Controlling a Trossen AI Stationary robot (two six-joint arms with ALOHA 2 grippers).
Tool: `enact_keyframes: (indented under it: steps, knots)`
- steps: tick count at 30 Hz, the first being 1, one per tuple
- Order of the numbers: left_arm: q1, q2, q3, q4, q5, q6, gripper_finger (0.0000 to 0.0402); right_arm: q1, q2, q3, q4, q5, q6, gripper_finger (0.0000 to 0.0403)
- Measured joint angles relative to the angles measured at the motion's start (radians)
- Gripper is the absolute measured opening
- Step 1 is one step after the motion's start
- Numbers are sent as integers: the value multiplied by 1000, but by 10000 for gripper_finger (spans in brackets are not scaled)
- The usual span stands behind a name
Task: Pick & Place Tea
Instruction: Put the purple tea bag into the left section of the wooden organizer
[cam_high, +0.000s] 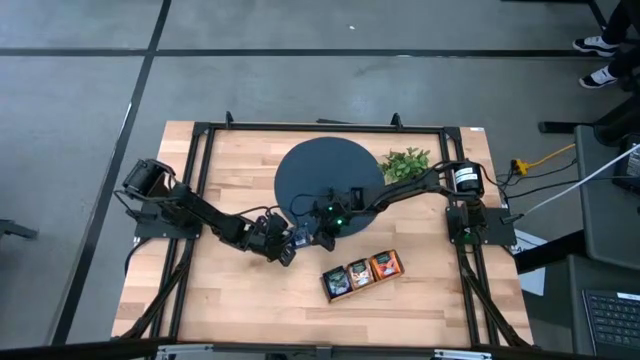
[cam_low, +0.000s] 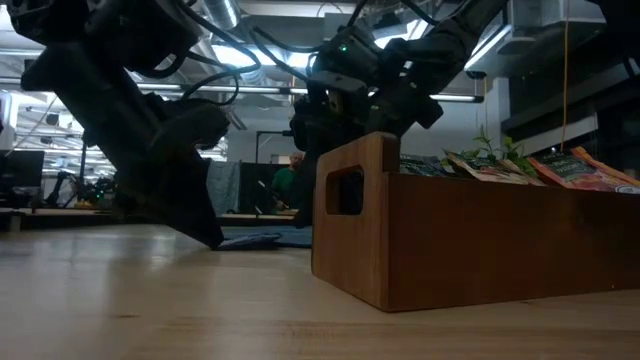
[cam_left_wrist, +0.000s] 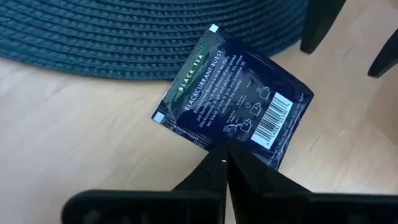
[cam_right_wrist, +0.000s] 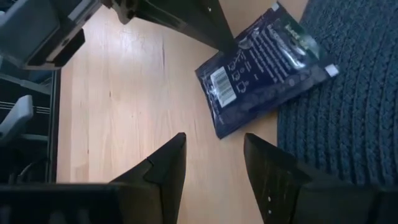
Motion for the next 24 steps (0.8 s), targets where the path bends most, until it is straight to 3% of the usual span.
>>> enact_keyframes:
  steps: [10, 24]
  knots:
    - [0, 93, 4, 160, -19, 0, 2, -2, 48, 0, -10, -6, 28, 162]
    - [-1, 100, 4, 174, -12, 6, 5, -33, 47, -1, 1, -1, -4, 162]
